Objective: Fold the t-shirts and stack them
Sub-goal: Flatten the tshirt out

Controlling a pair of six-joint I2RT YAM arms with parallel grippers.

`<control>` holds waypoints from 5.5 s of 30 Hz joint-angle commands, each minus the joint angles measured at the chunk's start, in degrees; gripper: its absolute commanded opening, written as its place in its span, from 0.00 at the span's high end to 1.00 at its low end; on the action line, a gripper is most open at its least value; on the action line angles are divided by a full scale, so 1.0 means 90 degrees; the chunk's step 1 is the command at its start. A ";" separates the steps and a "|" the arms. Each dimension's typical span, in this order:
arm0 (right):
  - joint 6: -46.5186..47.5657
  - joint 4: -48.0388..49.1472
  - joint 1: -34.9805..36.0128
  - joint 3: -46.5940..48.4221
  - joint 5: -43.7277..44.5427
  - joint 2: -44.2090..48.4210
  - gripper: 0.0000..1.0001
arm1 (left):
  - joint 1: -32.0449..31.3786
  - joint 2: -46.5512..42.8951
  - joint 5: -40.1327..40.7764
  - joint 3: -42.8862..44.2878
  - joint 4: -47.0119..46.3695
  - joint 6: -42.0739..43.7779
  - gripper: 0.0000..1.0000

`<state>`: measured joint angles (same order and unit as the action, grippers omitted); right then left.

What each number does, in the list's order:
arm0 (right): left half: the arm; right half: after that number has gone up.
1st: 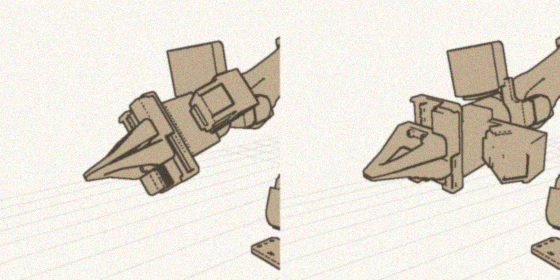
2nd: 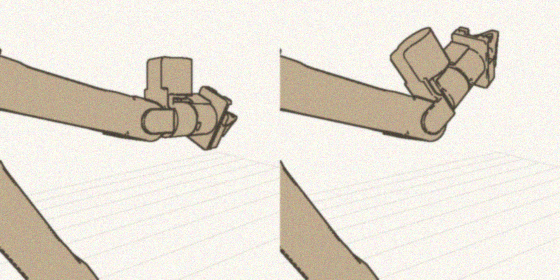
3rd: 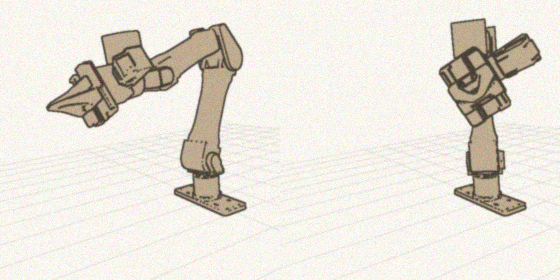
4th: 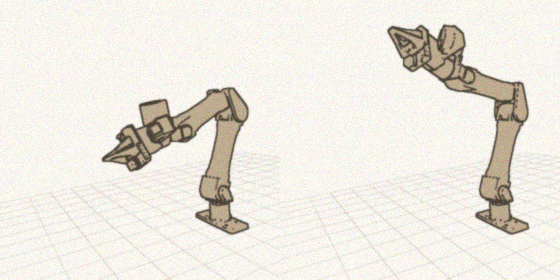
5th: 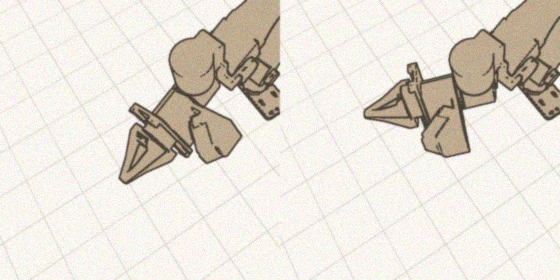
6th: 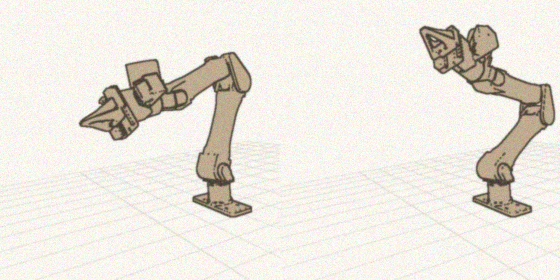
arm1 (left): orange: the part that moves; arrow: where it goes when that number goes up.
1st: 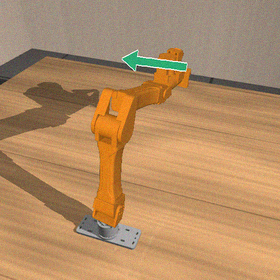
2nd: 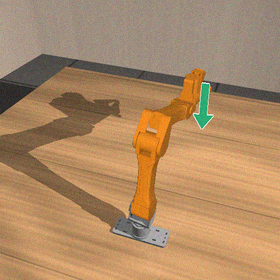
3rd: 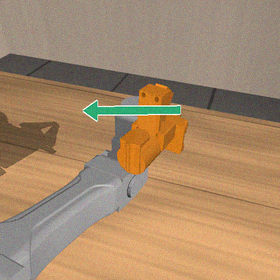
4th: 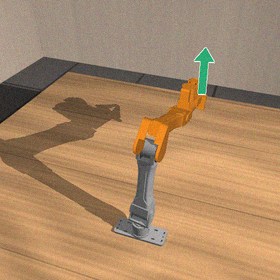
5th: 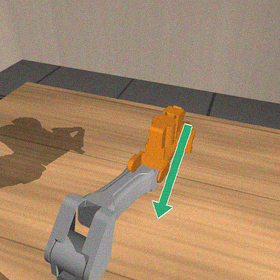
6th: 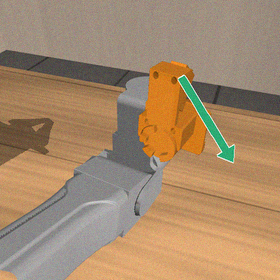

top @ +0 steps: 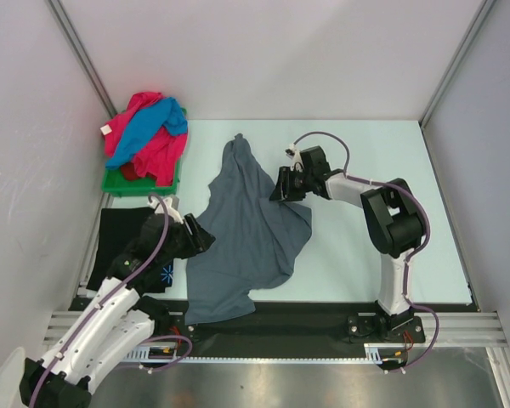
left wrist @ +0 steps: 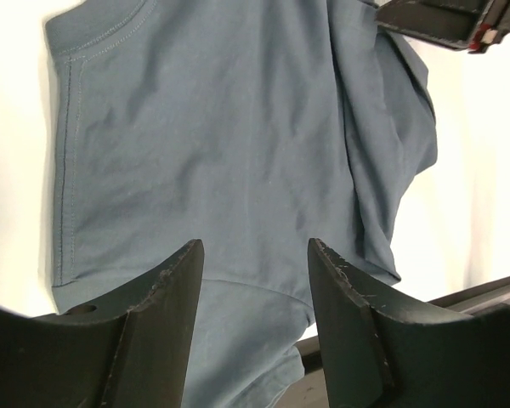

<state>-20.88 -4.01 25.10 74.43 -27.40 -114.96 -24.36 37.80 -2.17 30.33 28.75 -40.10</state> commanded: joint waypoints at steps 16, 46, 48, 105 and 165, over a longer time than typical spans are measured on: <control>-0.0082 0.0377 0.0082 0.0343 -0.0442 -0.0421 0.58 | 0.0138 -0.0284 -0.0237 0.0273 0.0155 -0.0086 0.42; -0.0336 -0.2454 -0.2642 -0.1659 0.2468 0.5066 1.00 | 0.0050 0.3236 -0.0206 0.0263 -0.1397 -0.0583 0.30; -0.0336 -0.2503 -0.2682 -0.1737 0.2497 0.5466 1.00 | 0.0012 0.3805 -0.0266 0.0496 -0.1748 -0.0681 0.33; -0.0375 -0.2855 -0.2936 -0.2372 0.1365 0.6875 1.00 | -0.1950 0.1259 0.1853 -0.0997 0.1766 -0.3249 0.50; 0.0670 -0.2758 -0.3043 0.2940 0.3630 0.8795 1.00 | -0.2274 0.1308 0.0301 0.9655 -0.2081 0.4612 1.00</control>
<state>-18.26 -31.62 -2.11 97.56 2.83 -40.42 -44.51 51.18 8.88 111.83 14.26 -0.14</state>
